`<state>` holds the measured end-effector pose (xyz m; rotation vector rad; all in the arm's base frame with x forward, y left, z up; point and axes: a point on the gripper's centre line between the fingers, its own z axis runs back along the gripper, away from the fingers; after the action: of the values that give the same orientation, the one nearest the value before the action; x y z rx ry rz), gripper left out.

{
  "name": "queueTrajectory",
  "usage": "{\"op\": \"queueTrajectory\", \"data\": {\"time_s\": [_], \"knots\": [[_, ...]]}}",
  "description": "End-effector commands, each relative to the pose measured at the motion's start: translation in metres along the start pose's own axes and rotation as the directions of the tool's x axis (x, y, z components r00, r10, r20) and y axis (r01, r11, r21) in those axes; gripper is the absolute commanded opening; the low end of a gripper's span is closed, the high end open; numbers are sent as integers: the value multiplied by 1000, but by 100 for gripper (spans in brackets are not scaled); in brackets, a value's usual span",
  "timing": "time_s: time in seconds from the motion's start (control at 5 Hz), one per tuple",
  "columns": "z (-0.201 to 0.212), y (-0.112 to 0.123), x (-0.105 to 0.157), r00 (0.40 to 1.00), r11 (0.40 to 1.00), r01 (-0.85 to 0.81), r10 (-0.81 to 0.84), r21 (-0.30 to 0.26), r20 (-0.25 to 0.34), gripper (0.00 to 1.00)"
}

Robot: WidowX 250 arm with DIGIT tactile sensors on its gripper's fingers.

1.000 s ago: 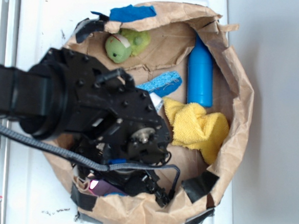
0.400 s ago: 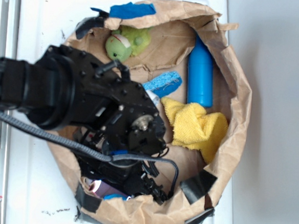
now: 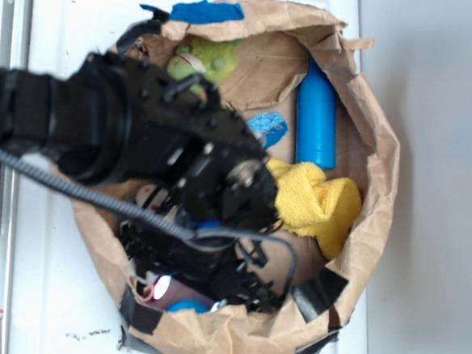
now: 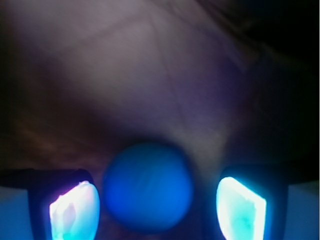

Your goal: Grab the blue ball.

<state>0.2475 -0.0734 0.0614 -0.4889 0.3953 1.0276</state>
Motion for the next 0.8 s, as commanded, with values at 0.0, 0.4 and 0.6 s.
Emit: {"op": "queueTrajectory", "data": {"time_s": [0.0, 0.4, 0.6], "knots": [[33, -3, 12, 999, 995, -28, 30, -98, 19, 100], [12, 0, -4, 1000, 995, 2, -1, -95, 11, 100], [8, -7, -2, 996, 986, 77, -69, -148, 59, 100]]}}
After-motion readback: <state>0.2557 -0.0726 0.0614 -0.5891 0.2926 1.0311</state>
